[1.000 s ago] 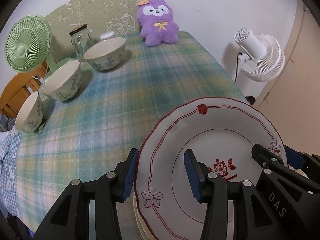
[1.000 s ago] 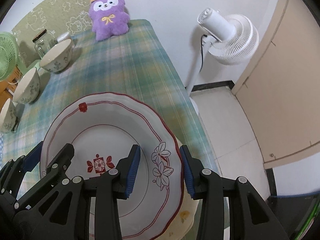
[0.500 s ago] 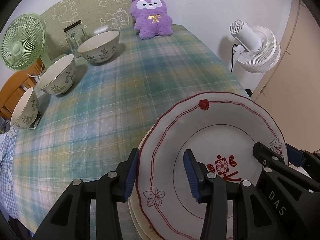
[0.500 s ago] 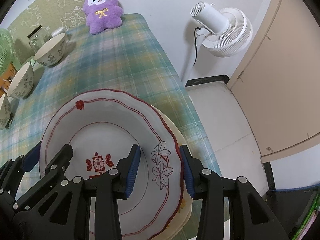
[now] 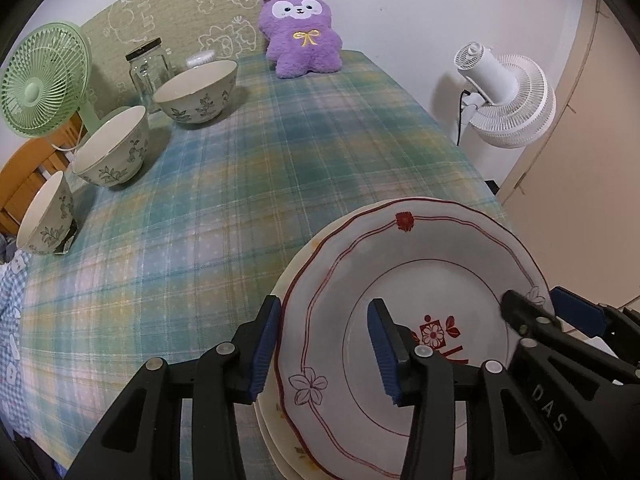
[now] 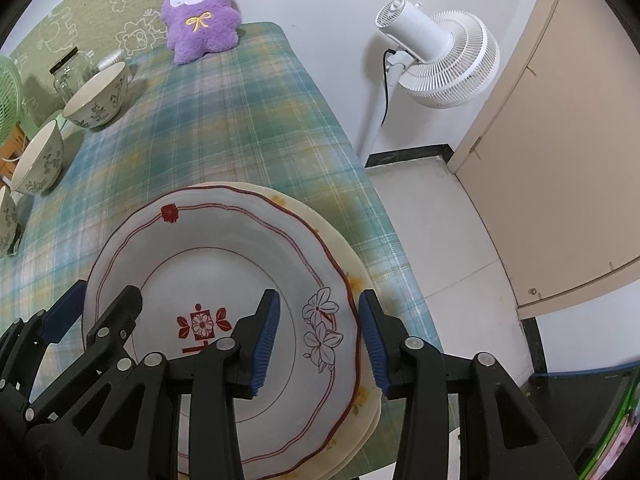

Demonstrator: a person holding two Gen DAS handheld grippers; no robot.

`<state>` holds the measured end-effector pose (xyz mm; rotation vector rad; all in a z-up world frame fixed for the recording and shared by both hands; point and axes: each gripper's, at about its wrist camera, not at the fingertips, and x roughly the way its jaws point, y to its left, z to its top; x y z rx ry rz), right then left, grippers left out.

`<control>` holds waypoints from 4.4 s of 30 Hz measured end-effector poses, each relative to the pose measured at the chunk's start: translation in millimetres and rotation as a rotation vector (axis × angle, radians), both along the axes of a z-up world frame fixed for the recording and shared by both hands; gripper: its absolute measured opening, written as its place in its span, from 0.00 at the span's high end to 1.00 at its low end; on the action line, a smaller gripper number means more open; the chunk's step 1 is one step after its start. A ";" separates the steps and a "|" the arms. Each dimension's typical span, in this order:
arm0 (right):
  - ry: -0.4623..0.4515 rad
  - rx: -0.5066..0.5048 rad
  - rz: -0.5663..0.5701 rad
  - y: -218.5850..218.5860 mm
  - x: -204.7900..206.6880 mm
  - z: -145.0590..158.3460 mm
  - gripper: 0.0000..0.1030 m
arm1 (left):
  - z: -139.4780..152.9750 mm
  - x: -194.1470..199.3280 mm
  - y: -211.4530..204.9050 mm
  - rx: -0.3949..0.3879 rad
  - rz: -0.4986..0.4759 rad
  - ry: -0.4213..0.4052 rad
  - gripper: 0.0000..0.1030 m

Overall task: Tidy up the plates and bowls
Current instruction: 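Lower the red-rimmed plate onto the flowered plate stack with both grippers, then open both grippers and withdraw them from the plate stack, then move both grippers to the large plain bowl and grip its rim, then lift the large bowl with both grippers and carry it toward the plate stack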

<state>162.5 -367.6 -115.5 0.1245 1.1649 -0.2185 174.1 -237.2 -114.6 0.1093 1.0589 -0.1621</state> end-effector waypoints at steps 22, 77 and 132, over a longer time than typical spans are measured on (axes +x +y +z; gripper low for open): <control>-0.210 0.073 0.217 41.4 -9.7 91.3 0.49 | 89.2 -34.8 62.1 -0.012 0.179 -0.165 0.17; -0.162 0.108 0.304 387.8 153.4 46.3 0.49 | 25.7 118.3 378.3 0.022 0.288 -0.125 0.37; -0.130 0.094 0.309 305.9 42.8 61.3 0.74 | 38.9 24.9 278.8 -0.034 0.244 -0.052 0.71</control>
